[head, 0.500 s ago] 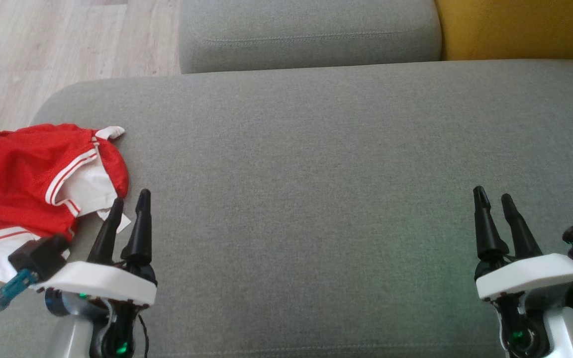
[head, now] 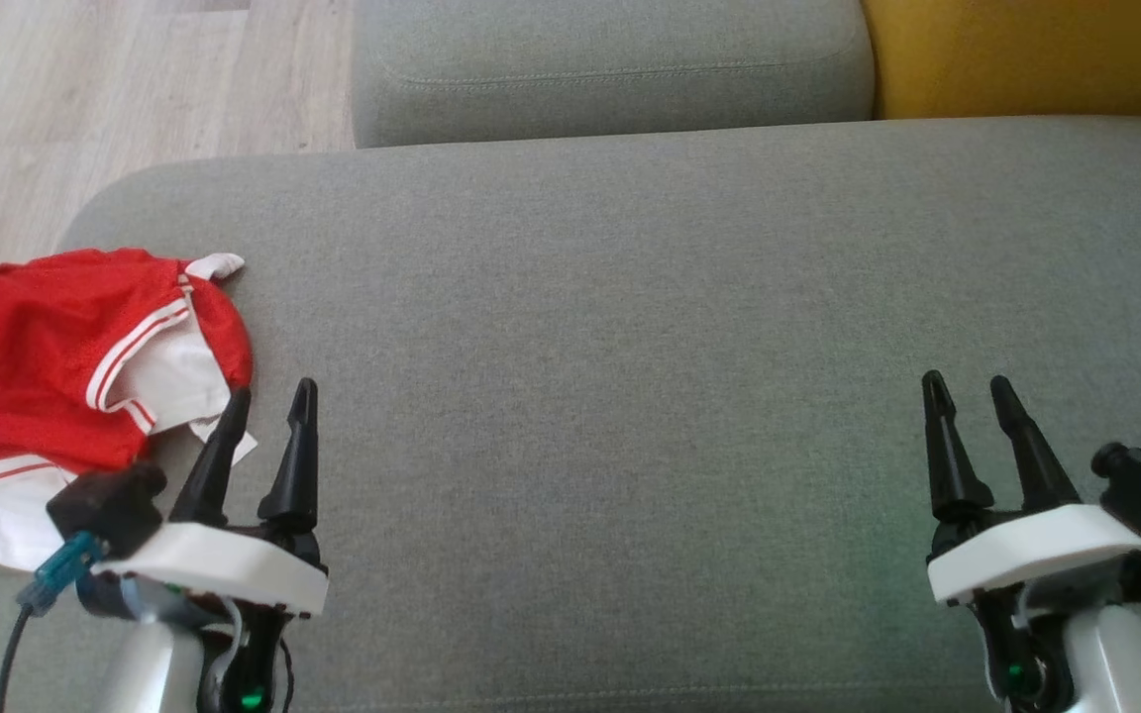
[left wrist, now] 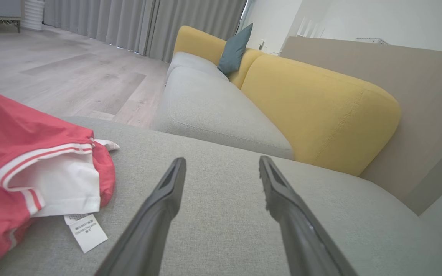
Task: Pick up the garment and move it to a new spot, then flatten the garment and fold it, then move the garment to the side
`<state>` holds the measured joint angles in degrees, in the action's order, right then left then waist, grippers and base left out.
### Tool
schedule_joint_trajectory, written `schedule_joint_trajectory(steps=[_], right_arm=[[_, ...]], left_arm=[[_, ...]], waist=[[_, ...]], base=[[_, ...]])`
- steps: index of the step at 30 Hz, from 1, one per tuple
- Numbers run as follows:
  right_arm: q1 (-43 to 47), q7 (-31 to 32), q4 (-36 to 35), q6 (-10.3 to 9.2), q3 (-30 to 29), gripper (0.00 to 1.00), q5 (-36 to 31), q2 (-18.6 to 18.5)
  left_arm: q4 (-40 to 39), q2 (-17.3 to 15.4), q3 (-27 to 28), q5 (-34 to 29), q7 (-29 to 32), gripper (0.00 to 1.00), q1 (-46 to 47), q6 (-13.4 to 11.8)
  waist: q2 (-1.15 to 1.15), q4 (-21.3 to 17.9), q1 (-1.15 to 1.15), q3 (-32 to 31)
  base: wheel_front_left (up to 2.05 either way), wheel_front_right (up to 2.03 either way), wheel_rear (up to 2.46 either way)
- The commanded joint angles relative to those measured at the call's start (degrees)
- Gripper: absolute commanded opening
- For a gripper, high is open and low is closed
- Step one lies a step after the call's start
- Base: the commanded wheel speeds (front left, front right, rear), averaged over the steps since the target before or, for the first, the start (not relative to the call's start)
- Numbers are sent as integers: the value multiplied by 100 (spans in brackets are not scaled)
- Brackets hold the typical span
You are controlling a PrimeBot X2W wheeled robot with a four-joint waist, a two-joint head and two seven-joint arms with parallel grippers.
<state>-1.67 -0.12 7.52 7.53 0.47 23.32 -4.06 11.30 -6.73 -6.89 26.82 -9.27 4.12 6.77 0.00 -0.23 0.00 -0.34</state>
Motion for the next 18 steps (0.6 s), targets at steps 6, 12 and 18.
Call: schedule_joint_trajectory(steps=[6, 12, 18], right_arm=[[-181, -128, -312, -3, 153, 100, -562, 31], [-157, -176, -367, -4, 154, 100, -985, 59], [-131, -209, -418, -4, 157, 100, -1295, 84]], left_arm=[[-176, -120, 121, -506, -163, 100, 397, -50], [-75, -126, 145, -887, -263, 100, 403, -99], [-3, -138, 154, -1210, -346, 100, 434, -126]], waist=[[0, 3, 0, -1], [0, 11, 0, -1], [0, 20, 0, 2]], base=[[0, 0, 0], [0, 0, 0], [0, 0, 0]])
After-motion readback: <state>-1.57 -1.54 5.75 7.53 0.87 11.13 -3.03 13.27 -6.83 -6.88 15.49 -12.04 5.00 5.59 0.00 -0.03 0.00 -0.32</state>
